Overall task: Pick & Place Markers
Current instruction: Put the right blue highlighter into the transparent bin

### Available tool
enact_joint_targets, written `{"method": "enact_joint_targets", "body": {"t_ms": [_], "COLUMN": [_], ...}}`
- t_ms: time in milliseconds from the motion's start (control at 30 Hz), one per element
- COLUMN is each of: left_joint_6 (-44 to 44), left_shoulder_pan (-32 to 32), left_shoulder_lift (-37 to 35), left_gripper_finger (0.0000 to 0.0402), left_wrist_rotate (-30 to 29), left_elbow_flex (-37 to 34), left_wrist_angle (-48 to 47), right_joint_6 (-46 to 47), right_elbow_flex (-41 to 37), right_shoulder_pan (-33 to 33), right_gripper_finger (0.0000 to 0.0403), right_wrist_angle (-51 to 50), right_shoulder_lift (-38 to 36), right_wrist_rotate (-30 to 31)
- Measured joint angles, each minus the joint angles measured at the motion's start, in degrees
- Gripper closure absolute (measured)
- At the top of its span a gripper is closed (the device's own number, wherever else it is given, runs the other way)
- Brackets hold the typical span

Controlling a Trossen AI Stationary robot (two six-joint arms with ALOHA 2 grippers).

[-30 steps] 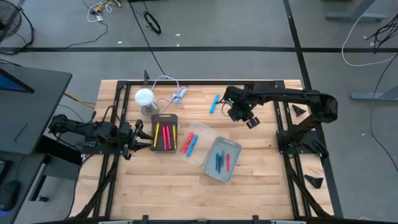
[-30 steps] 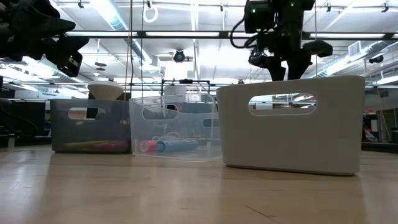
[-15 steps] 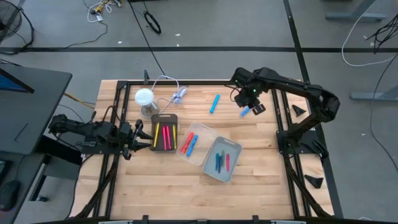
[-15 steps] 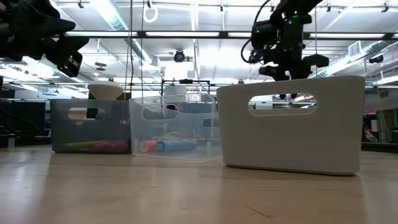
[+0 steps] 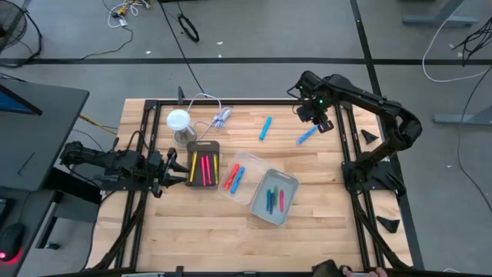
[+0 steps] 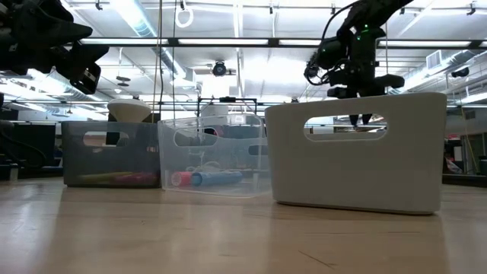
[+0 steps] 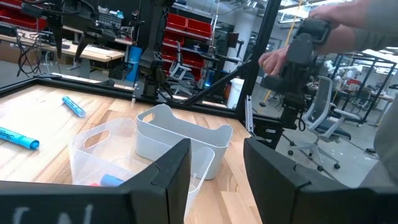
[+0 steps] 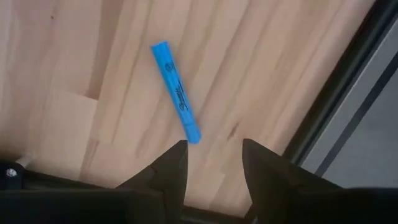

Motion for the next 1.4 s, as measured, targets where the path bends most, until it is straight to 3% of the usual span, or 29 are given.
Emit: {"method": "enact_joint_targets", "body": {"t_ms": [233, 433, 733, 933, 1400], "left_joint_6": [0.0, 0.0, 0.0, 0.0, 0.0], "left_shoulder_pan": [0.0, 0.0, 0.0, 0.0, 0.0], "left_shoulder_lift": [0.0, 0.0, 0.0, 0.0, 0.0], "left_gripper_finger": [0.0248, 0.0248, 0.0248, 0.0248, 0.0248], "left_wrist_rotate": [0.0, 0.0, 0.0, 0.0, 0.0], "left_elbow_flex": [0.0, 0.0, 0.0, 0.0, 0.0], "left_wrist_angle": [0.0, 0.0, 0.0, 0.0, 0.0], "right_joint_6": [-0.6, -1.1, -2.6, -1.0, 0.3], "right_elbow_flex": [-7.9, -12.5, -13.3, -13.4, -22.1], "right_shoulder_pan": [0.5, 0.8, 0.8, 1.0, 2.4], "right_gripper_finger": [0.0247, 0.0247, 0.0247, 0.0247, 0.025], "right_wrist_angle": [1.1, 7.8, 12.1, 13.8, 27.3], "right_shoulder_lift": [0.0, 0.0, 4.5, 7.5, 8.2], "right_wrist_rotate": [0.9, 2.5, 2.4, -1.1, 0.4]}}
